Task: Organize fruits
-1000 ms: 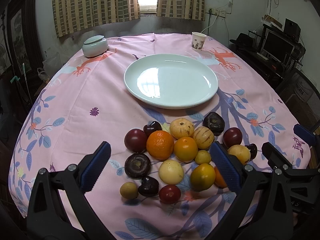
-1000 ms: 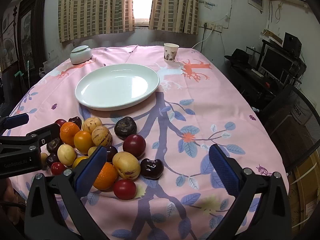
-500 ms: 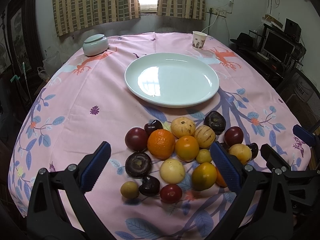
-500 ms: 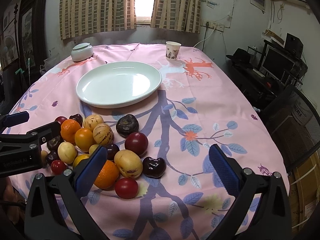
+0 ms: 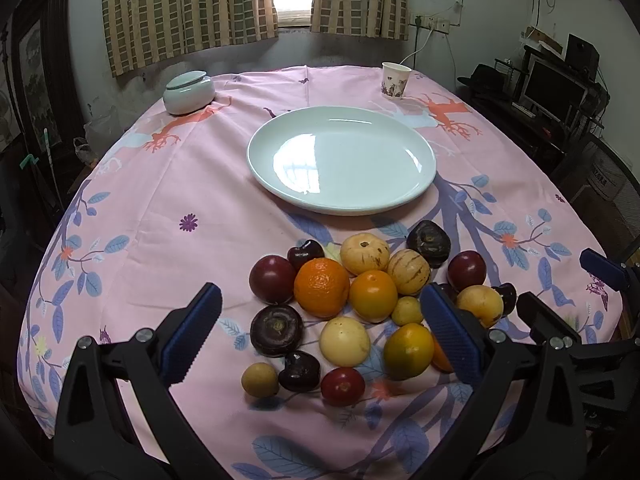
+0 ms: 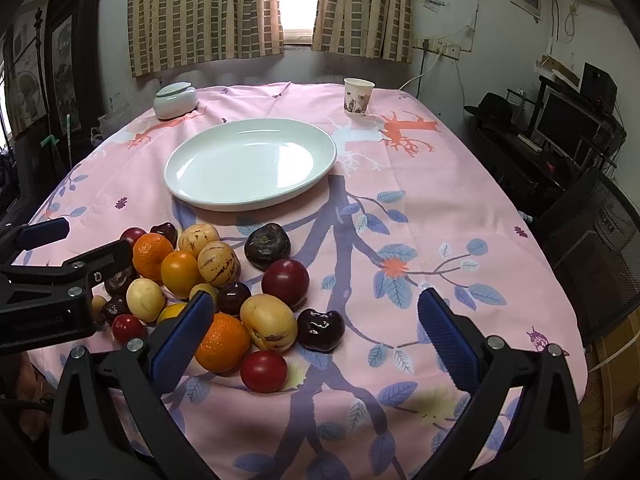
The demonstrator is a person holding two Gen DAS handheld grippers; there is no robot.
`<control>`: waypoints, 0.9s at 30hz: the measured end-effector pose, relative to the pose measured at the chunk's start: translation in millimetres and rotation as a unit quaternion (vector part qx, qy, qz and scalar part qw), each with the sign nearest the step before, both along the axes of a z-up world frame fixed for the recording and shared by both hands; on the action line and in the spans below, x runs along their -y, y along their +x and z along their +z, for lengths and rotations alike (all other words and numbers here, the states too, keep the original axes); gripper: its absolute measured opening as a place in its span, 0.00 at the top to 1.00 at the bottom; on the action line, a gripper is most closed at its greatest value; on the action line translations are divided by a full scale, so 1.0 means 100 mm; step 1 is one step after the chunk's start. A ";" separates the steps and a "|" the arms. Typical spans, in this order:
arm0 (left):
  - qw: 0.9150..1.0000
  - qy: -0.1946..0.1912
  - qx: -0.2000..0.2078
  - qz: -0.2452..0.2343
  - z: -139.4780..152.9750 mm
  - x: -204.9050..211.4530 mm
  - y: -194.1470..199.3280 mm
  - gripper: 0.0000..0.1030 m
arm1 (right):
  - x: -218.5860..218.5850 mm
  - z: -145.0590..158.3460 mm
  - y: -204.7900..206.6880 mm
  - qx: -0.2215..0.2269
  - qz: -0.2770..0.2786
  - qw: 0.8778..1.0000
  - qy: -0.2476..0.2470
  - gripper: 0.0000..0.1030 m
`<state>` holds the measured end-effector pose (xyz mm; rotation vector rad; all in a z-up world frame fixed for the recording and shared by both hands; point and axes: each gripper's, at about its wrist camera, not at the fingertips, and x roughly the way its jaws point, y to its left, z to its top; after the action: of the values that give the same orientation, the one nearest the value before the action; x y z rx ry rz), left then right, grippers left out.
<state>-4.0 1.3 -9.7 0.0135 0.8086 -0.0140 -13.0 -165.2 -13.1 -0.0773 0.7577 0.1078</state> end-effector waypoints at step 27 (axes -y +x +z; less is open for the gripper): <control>0.996 -0.016 -0.038 0.079 -0.31 -0.80 -0.50 0.02 | -0.48 -0.37 -0.14 -0.078 0.142 0.986 0.025 0.52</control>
<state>-53.8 81.4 -40.3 -0.0826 0.8842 0.1228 -27.0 -117.3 -50.1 -0.1308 0.8976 0.4082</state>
